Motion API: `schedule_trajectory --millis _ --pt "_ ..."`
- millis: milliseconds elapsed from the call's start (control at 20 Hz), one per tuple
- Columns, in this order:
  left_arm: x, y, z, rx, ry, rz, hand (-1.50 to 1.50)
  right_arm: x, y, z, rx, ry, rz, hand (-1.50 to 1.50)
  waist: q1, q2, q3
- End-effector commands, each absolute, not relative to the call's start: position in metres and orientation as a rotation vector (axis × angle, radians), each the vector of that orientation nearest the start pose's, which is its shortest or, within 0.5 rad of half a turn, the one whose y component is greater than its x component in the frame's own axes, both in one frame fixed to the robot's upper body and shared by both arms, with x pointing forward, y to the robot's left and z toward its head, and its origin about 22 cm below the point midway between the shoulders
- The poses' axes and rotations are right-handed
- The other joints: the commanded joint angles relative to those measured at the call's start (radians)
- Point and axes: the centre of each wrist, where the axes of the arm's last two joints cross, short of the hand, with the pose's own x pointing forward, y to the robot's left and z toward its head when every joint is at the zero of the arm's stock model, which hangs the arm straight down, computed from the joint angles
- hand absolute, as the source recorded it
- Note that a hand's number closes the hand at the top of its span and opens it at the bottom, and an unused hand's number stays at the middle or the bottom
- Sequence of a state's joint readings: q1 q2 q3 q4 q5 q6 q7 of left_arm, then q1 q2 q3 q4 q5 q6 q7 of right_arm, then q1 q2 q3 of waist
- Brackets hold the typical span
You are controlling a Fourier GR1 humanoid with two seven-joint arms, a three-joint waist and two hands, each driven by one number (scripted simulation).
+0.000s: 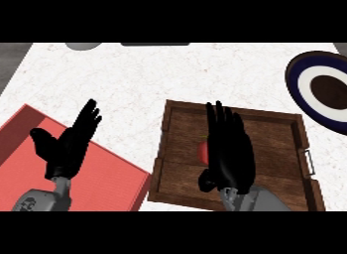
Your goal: Pick the bell pepper from the tray and place it in the plate
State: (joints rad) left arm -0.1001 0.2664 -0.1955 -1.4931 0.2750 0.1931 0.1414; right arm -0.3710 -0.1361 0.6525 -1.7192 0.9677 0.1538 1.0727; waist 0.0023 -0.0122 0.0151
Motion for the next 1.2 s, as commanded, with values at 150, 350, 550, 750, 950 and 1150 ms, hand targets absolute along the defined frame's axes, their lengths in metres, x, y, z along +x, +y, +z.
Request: schedule_trajectory --millis 150,350,550,750,950,1150 --pt "0.234 0.249 -0.033 0.01 -1.208 0.011 0.0 0.244 -0.078 0.072 -1.097 -0.984 0.957 -1.5 -0.001 0.014 -0.016" --pt "0.246 0.238 -0.027 -0.009 -1.201 0.011 0.0 0.246 -0.071 0.067 -1.085 -0.961 0.974 -1.5 -0.006 0.015 -0.016" --pt "0.226 0.231 -0.03 -0.013 -1.179 -0.018 0.0 0.249 -0.08 0.056 -1.065 -0.934 0.986 -1.5 0.001 0.011 -0.015" --pt "0.227 0.237 -0.04 -0.003 -1.18 0.001 0.0 0.251 -0.064 0.044 -1.053 -0.905 1.001 -1.5 0.002 0.015 -0.016" --pt "0.237 0.233 -0.032 0.004 -1.198 -0.012 0.0 0.251 -0.072 0.021 -1.08 -0.895 1.154 1.5 0.003 0.015 -0.015" --pt "0.237 0.24 -0.026 -0.004 -1.198 0.001 0.0 0.261 -0.091 0.036 -1.119 -0.882 1.153 1.5 -0.002 0.012 -0.015"
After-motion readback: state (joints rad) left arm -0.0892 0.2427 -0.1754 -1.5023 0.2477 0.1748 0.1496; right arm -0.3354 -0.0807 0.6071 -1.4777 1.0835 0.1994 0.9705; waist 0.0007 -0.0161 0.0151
